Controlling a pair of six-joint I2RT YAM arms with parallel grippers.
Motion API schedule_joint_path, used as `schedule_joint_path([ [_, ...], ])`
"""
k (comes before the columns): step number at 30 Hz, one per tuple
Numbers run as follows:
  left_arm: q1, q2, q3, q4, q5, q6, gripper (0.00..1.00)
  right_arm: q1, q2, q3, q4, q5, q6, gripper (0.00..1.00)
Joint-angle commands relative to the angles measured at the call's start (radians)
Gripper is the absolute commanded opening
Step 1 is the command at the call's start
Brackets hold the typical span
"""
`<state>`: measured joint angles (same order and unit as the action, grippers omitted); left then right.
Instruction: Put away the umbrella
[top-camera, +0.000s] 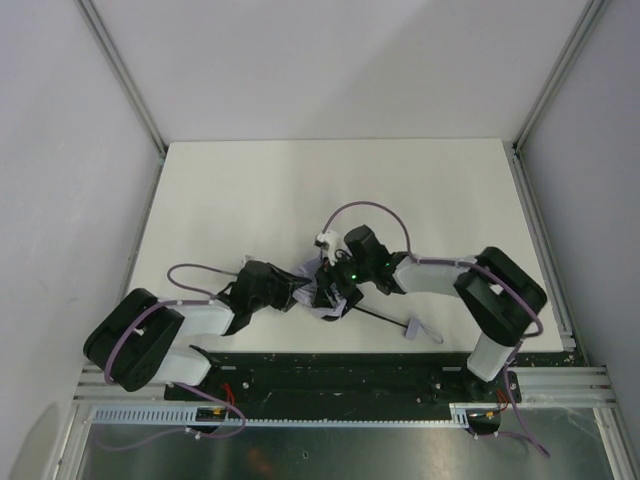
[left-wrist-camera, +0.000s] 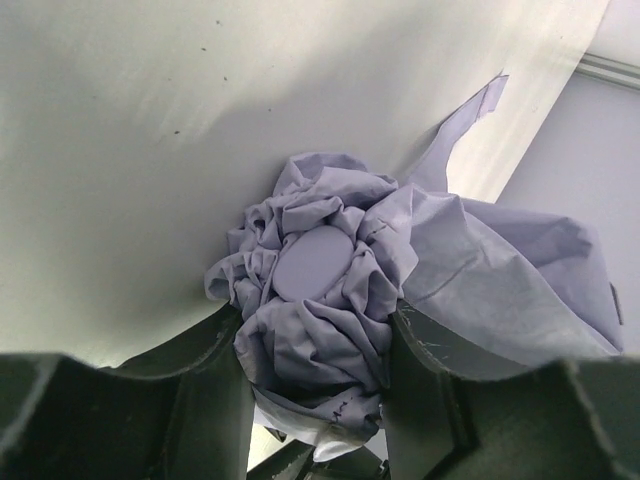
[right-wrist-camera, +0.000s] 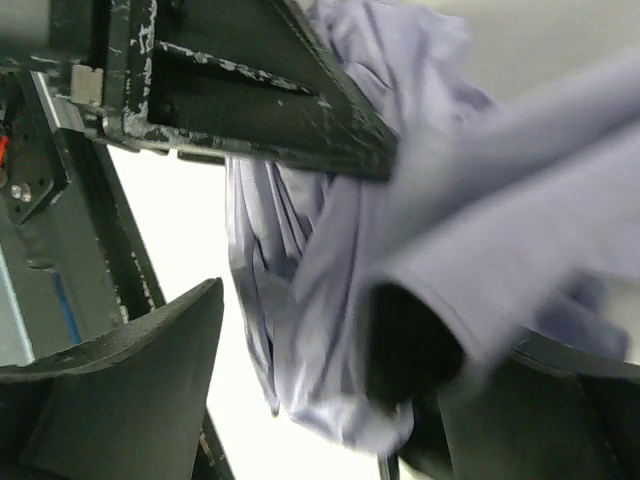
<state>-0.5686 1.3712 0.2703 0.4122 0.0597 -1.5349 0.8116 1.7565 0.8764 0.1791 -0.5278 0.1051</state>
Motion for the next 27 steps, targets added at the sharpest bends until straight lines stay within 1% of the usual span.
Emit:
schedule_joint_path([
  [1,0.002,0.013,-0.079,-0.228,-0.135,0.104,0.0,-0.056,-0.184,0.017,-0.23,0.094,0.051,0.84],
  [3,0.004,0.009,-0.082,-0.234,-0.129,0.091,0.0,-0.064,-0.256,0.017,-0.279,0.157,0.014,0.87],
  [6,0.003,0.018,-0.068,-0.258,-0.114,0.073,0.0,-0.053,-0.353,0.017,-0.323,0.234,-0.031,0.89],
  [8,0.003,0.027,-0.044,-0.307,-0.101,0.06,0.0,-0.001,-0.402,0.014,-0.327,0.299,-0.077,0.91],
  [10,0.004,0.042,-0.022,-0.346,-0.083,0.052,0.0,0.088,-0.417,0.012,-0.313,0.392,-0.146,0.92],
  [13,0.004,0.068,-0.014,-0.373,-0.03,0.03,0.0,0.215,-0.376,0.01,-0.273,0.556,-0.234,0.92],
  [17,0.007,0.107,-0.003,-0.389,0.033,0.011,0.0,0.318,-0.278,0.01,-0.204,0.753,-0.31,0.91],
  [22,0.007,0.106,0.006,-0.405,0.058,-0.017,0.0,0.364,-0.138,0.01,-0.082,0.849,-0.36,0.88],
  [27,0.012,0.07,0.007,-0.442,0.06,-0.048,0.0,0.37,-0.01,0.018,0.021,0.894,-0.385,0.85],
])
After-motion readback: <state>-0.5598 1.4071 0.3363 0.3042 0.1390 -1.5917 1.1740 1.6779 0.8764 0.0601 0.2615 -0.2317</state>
